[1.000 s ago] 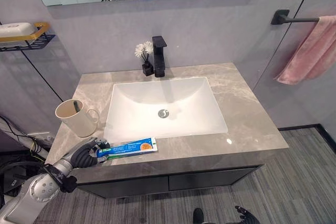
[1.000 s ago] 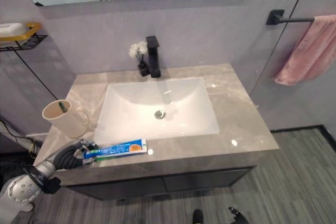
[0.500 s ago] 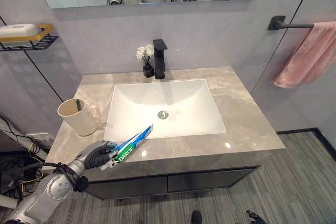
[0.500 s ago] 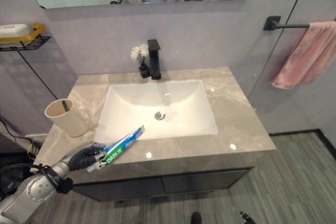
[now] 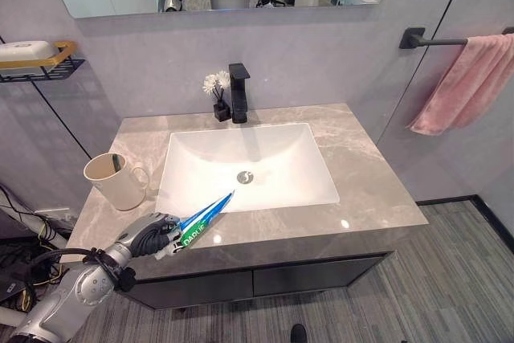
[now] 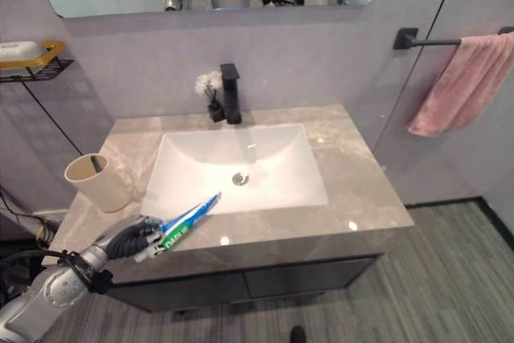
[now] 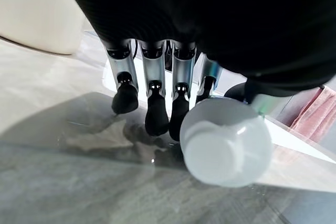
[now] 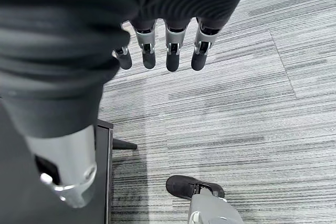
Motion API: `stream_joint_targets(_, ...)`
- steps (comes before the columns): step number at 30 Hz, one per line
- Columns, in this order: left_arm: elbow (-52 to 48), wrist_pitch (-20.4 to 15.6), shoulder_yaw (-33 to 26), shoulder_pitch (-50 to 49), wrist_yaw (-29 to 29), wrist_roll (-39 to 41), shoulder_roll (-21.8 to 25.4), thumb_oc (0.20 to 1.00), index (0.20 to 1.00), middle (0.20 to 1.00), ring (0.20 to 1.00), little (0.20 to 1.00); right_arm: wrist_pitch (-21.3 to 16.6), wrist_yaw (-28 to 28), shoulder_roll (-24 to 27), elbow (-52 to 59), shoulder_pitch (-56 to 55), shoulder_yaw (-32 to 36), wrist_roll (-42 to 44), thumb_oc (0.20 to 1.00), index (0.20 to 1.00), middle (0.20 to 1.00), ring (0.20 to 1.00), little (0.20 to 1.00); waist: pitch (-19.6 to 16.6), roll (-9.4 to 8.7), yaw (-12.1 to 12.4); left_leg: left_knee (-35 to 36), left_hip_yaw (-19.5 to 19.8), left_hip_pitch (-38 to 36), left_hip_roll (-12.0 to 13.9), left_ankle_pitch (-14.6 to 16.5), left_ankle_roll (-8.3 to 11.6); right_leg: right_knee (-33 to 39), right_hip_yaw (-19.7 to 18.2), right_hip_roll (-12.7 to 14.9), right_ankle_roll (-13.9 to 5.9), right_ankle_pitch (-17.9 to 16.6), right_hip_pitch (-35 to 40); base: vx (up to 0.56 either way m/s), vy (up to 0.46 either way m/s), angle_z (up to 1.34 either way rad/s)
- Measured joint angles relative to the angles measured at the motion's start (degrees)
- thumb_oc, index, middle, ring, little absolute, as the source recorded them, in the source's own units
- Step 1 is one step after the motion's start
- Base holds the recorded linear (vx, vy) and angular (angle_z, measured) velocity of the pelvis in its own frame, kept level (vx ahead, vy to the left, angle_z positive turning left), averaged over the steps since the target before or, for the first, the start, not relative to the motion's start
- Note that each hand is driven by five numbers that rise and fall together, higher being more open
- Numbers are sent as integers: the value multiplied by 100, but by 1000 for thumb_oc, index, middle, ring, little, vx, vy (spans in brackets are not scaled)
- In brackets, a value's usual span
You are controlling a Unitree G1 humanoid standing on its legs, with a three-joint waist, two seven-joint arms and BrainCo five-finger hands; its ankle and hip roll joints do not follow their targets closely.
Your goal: Put brush and paste in cup on sink, flatten towel.
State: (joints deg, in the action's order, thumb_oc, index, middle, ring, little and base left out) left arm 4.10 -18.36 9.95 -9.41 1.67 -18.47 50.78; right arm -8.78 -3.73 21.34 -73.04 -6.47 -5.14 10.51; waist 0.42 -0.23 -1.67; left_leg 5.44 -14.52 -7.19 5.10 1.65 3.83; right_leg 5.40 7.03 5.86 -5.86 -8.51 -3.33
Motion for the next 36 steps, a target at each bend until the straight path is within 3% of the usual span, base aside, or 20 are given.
stream_joint_targets(14, -2, 182, -281, 139, -758, -663, 13, 200, 200, 200, 200, 200, 4, -26, -54, 0, 8, -4, -1, 1000, 1000, 1000, 1000, 1000, -2, 4, -65, -1, -1, 10, 10, -16, 27, 0, 1, -12, 11, -1, -14, 0, 0, 0)
stream_joint_targets(24, 21, 184, -254, 194, -779, -693, 13, 200, 200, 200, 200, 200, 14, -30, -54, 2, 11, -13, -4, 1000, 1000, 1000, 1000, 1000, -9, 6, -79, 0, -15, -68, 11, -10, 26, 0, -17, -19, 13, 1, 45, 3, 0, 0)
stream_joint_targets(25, 38, 184, -252, 196, -777, -693, 13, 260, 260, 260, 260, 260, 15, -30, -56, 1, 1, -13, -5, 1000, 1000, 1000, 1000, 1000, -13, 5, -79, 1, -17, -70, 10, 2, 10, 0, -20, -17, 13, 2, 46, 0, 0, 0)
stream_joint_targets(26, 48, 185, -249, 195, -777, -692, 13, 504, 504, 504, 504, 504, 15, -31, -57, 1, 1, -13, -5, 1000, 1000, 1000, 1000, 1000, -14, 3, -79, 1, -18, -69, 9, 3, 8, 0, -22, -15, 13, 2, 45, 0, 0, 0)
stream_joint_targets(29, 49, 184, -250, 195, -773, -690, 13, 758, 758, 758, 758, 758, 19, -32, -58, 0, -44, -9, -6, 1000, 1000, 1000, 1000, 1000, -45, 1, -76, 1, -18, -69, 11, 3, 8, 0, -23, -19, 13, 2, 44, 0, 0, 0)
stream_joint_targets(31, 56, 184, -250, 194, -767, -690, 14, 1000, 1000, 1000, 1000, 1000, 21, -32, -58, -16, -76, -10, -9, 1000, 1000, 1000, 1000, 1000, -59, 6, -70, 1, -19, -68, 11, 3, 8, 0, -24, -17, 13, 2, 43, 0, 0, 0)
stream_joint_targets(36, 56, 183, -251, 75, -664, -686, 57, 1000, 1000, 1000, 1000, 1000, 45, -31, -58, -37, -143, -7, -18, 1000, 1000, 1000, 1000, 1000, -97, -26, -74, 2, -23, -65, 16, 4, 7, 0, -26, -22, 13, 3, 39, 0, 0, 0)
